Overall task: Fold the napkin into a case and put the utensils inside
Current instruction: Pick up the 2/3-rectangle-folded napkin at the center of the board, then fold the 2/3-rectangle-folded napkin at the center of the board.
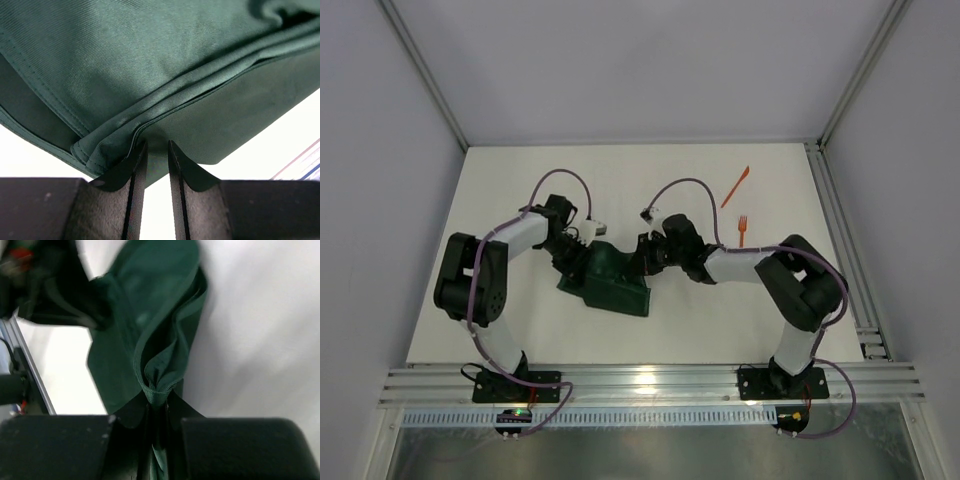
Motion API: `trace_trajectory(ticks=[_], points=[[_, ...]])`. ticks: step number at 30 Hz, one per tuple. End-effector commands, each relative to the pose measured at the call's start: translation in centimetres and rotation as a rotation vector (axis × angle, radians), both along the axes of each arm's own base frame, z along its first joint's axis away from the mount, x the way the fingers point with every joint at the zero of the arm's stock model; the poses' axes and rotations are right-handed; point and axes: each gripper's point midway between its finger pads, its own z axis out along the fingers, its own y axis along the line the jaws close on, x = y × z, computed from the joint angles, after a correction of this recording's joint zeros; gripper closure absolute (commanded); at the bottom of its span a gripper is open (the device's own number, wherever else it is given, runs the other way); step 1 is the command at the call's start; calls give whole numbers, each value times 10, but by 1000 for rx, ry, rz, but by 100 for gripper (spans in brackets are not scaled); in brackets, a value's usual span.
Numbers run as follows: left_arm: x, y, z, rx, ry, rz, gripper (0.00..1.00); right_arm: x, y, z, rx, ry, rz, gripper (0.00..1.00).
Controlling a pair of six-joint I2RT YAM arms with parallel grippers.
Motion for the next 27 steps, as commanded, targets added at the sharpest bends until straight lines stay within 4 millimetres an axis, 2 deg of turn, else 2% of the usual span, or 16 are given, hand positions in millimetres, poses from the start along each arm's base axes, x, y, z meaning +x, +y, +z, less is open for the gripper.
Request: trace_trajectory(ticks=[1, 2, 4, 5, 8, 9, 11, 12, 15, 16, 17, 22, 27], points=[[18, 10, -27, 64, -54, -19, 74, -13, 4, 21, -105, -267, 85, 88], [18, 9, -27, 59, -52, -18, 74, -22, 9, 30, -105, -326, 107, 88], [19, 7, -27, 52, -49, -18, 74, -30, 4, 27, -133, -375, 101, 88], [19, 5, -25, 43, -47, -17, 74, -37, 11, 37, -112, -424, 119, 88], [17, 4, -26, 33, -19, -18, 75, -49, 13, 35, -159, -515, 173, 88], [18, 2, -26, 27, -16, -19, 75, -61, 19, 33, -175, -532, 219, 88], [18, 2, -26, 26, -8, -19, 75, -68, 23, 29, -223, -589, 266, 88], [17, 1, -25, 20, -2, -20, 75, -80, 29, 24, -245, -611, 312, 88], [16, 1, -25, 2, 22, -10, 75, -91, 33, 19, -301, -675, 341, 88], [16, 0, -24, -11, 27, -5, 75, -104, 38, 17, -297, -686, 376, 88], [14, 1, -24, -12, 37, -1, 75, -99, 35, 16, -333, -713, 344, 88], [12, 2, -23, -22, 56, 6, 75, -118, 44, 9, -372, -770, 412, 88], [11, 1, -23, -38, 66, 9, 75, -138, 55, -15, -433, -769, 517, 87]])
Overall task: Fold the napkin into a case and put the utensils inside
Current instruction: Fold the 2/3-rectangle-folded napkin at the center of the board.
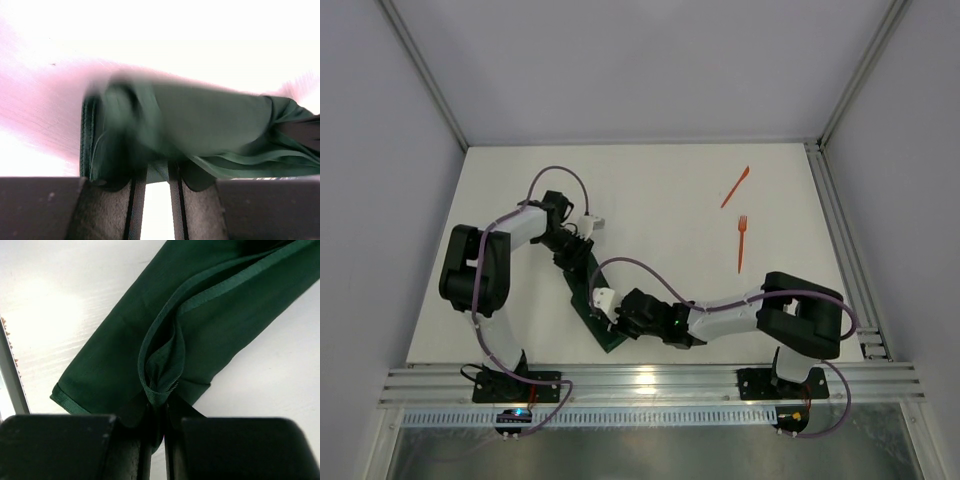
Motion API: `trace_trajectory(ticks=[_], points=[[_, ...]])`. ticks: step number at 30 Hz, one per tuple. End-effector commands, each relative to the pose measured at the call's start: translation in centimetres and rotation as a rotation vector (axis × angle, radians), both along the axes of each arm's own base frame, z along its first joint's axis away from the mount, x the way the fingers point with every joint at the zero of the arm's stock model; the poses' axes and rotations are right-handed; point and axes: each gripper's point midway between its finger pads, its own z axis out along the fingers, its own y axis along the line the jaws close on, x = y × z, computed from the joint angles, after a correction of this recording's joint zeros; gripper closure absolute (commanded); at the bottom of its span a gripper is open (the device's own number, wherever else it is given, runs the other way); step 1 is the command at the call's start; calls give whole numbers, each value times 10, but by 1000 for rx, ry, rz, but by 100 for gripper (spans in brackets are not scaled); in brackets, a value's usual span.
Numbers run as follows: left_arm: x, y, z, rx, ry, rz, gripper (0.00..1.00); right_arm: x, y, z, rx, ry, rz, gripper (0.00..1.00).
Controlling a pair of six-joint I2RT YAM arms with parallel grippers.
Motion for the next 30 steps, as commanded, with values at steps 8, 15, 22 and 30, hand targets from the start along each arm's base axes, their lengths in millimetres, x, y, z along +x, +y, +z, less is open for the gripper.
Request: trace_trajectory(ticks=[8, 15, 22, 30], points=[[1, 9, -22, 23, 21, -15, 74, -3, 13, -14, -103, -53, 46, 87], [16, 10, 7, -25, -26, 2, 69, 1, 2, -33, -203, -51, 31, 89], [30, 17, 51, -58, -96, 17, 66, 9, -4, -41, -199, 7, -18, 91], [0, 44, 68, -51, -48, 36, 66, 13, -7, -43, -195, 15, -43, 91]])
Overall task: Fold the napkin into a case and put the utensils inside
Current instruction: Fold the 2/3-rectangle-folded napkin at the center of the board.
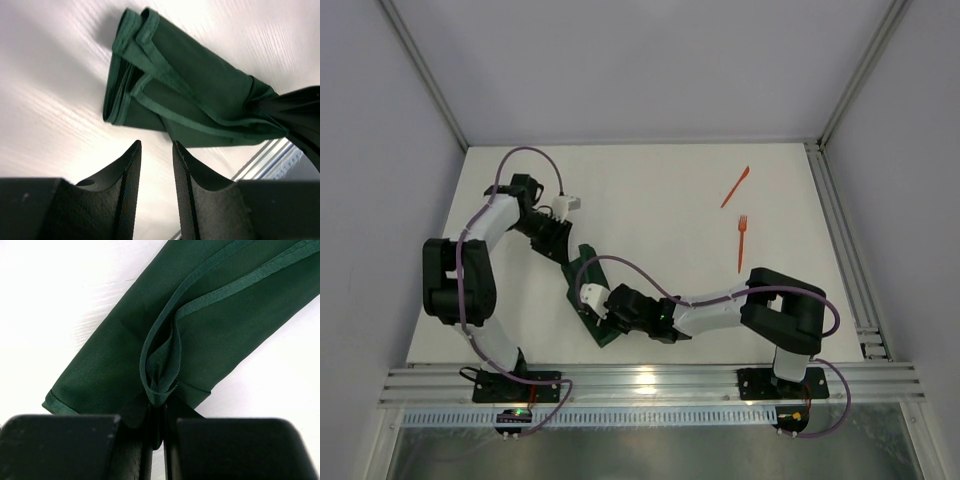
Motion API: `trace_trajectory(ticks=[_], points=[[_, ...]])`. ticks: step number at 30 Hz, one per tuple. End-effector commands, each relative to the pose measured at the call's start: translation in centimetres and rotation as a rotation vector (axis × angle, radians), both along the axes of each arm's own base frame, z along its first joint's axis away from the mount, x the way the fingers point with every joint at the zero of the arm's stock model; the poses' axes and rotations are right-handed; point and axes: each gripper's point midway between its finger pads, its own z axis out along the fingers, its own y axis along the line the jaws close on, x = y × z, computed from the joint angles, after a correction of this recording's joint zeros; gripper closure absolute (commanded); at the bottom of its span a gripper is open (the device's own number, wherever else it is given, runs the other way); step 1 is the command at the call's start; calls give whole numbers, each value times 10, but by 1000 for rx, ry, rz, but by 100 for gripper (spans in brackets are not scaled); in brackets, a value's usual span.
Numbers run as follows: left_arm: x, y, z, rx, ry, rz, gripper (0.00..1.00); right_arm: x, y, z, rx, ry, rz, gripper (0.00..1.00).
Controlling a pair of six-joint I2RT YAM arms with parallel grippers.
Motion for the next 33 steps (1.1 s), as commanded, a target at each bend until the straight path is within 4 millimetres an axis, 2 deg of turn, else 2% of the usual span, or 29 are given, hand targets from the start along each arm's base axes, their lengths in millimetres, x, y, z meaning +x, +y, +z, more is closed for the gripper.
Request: trace_trajectory(ticks=[1, 3, 7, 14, 19, 22, 25, 30, 33], points=[[-31, 5, 10, -10, 59, -37, 66, -3, -22, -31, -113, 44, -29, 91], [-47, 8, -5, 10, 112, -60, 66, -2, -23, -31, -108, 43, -32, 91], [-58, 6, -24, 0, 173, -78, 65, 0, -23, -28, -91, 31, -50, 91], [-59, -6, -47, 9, 198, -120, 60, 6, -25, -20, -64, -2, -75, 91], [-56, -10, -56, -8, 204, -112, 60, 6, -27, -21, -68, -12, -66, 91], [-57, -14, -58, -33, 227, -108, 66, 6, -27, -20, -65, -18, -64, 91], [-53, -16, -60, -41, 222, -97, 82, 6, -26, -17, -50, -33, -53, 91], [-36, -20, -58, -46, 174, -66, 92, 7, -30, -6, -19, -76, -32, 91], [-30, -25, -52, -77, 149, -60, 94, 7, -32, 0, -17, -101, -15, 91]])
